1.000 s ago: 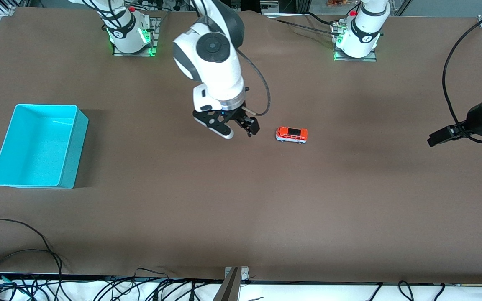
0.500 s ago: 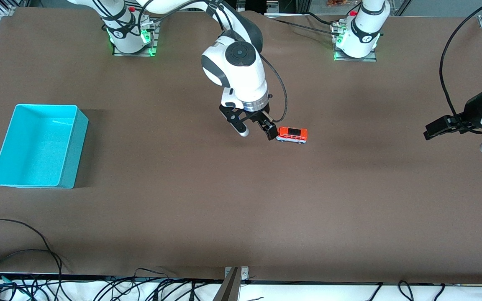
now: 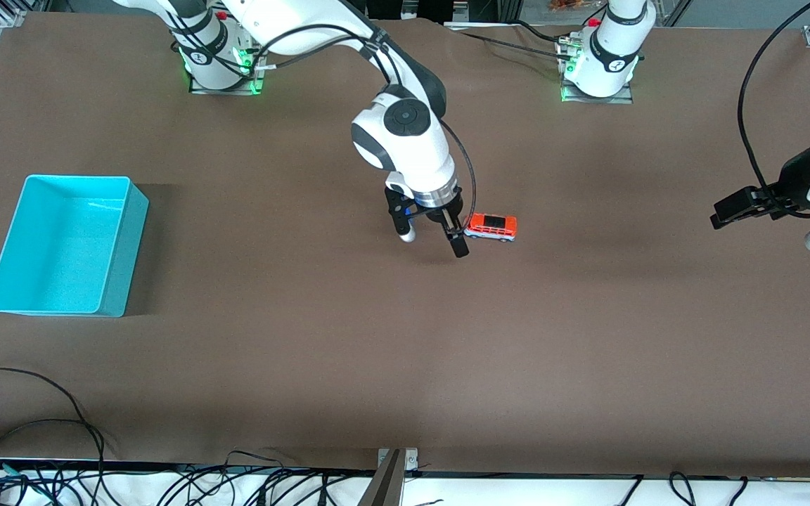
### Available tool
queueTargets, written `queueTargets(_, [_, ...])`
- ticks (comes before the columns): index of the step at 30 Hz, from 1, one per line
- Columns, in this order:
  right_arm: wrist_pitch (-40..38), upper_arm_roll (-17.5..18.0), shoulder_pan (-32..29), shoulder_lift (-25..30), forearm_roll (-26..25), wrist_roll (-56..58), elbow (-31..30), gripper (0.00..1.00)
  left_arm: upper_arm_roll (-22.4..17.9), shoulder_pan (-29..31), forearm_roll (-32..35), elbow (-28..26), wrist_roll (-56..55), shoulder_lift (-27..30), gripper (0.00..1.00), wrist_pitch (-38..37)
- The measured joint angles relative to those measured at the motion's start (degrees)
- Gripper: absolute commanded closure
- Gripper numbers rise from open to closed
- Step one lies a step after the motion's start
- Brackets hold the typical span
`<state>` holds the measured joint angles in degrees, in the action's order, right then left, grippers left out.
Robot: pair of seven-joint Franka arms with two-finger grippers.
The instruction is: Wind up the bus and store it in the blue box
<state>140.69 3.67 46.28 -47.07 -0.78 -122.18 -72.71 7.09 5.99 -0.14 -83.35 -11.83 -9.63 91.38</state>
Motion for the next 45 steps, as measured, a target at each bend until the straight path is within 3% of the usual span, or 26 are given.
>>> queueTargets(9, [2.70, 0.03, 1.07, -4.90, 0.00, -5.34, 3.85, 0.00, -0.01, -0.19, 0.00, -0.30, 0.01, 0.01, 0.00, -0.06])
queueTargets(45, [2.75, 0.06, 8.30, -8.60, 0.01, -18.66, 4.27, 0.00, -0.01, -0.36, -0.02, -2.10, 0.03, -0.01, 0.00, -0.14])
